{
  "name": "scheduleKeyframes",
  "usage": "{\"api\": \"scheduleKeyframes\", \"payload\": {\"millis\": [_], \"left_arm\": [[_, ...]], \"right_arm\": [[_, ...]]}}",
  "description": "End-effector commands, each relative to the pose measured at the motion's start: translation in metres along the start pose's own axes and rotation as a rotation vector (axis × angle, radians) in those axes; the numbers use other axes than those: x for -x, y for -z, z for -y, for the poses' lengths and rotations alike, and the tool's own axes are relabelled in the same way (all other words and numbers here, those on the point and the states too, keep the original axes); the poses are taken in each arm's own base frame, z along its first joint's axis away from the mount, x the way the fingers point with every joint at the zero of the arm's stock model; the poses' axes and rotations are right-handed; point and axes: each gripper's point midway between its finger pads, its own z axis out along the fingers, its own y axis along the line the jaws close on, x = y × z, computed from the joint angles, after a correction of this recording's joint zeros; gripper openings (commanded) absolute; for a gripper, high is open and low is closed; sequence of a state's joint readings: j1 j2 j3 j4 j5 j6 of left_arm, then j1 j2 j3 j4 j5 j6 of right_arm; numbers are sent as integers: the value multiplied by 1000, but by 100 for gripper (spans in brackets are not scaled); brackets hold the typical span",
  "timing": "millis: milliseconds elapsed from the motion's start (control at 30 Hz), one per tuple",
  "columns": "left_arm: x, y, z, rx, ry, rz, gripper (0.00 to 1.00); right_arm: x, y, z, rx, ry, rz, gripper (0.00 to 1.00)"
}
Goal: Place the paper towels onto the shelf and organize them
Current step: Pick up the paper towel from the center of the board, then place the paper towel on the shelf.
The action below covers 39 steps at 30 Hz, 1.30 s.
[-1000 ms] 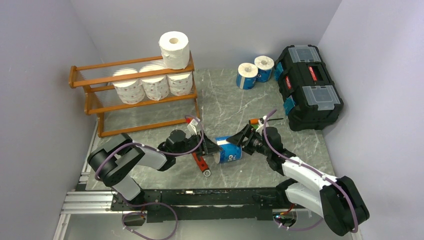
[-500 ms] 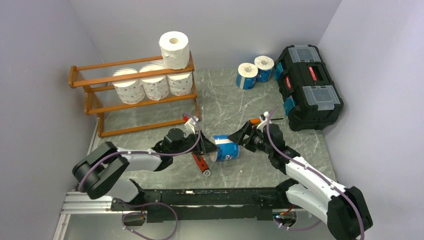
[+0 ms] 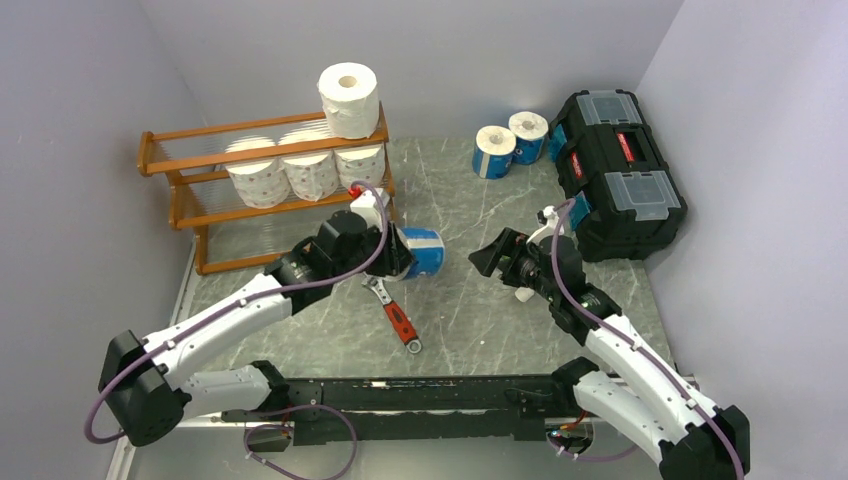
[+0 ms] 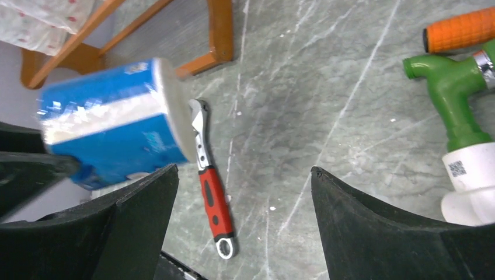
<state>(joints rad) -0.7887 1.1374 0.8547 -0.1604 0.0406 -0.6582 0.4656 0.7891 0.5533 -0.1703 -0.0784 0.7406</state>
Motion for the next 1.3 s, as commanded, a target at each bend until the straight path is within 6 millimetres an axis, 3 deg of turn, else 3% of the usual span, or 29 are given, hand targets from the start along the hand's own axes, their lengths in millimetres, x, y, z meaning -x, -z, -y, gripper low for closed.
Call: {"api": "scheduleKeyframes", "payload": {"millis": [0,167,700,1033,1267], "left_arm": [[22,34,-45,302,-185,-36,26],[34,41,-67,427,-245,-91,26],[67,-5,-106,557,-268,-216,25],[78,-24,-127,649,-328,-252,25],[75,-37,-144,713,-351,-265,25]], "right_arm": [[12,0,4,-54,31,30,86],[11,-4,10,-78,26,29,87],[9,-6,12,-76,49,27,87],[7,-8,15,-80,63,23,87],[7,-11,16,-80,70,18,87]]}}
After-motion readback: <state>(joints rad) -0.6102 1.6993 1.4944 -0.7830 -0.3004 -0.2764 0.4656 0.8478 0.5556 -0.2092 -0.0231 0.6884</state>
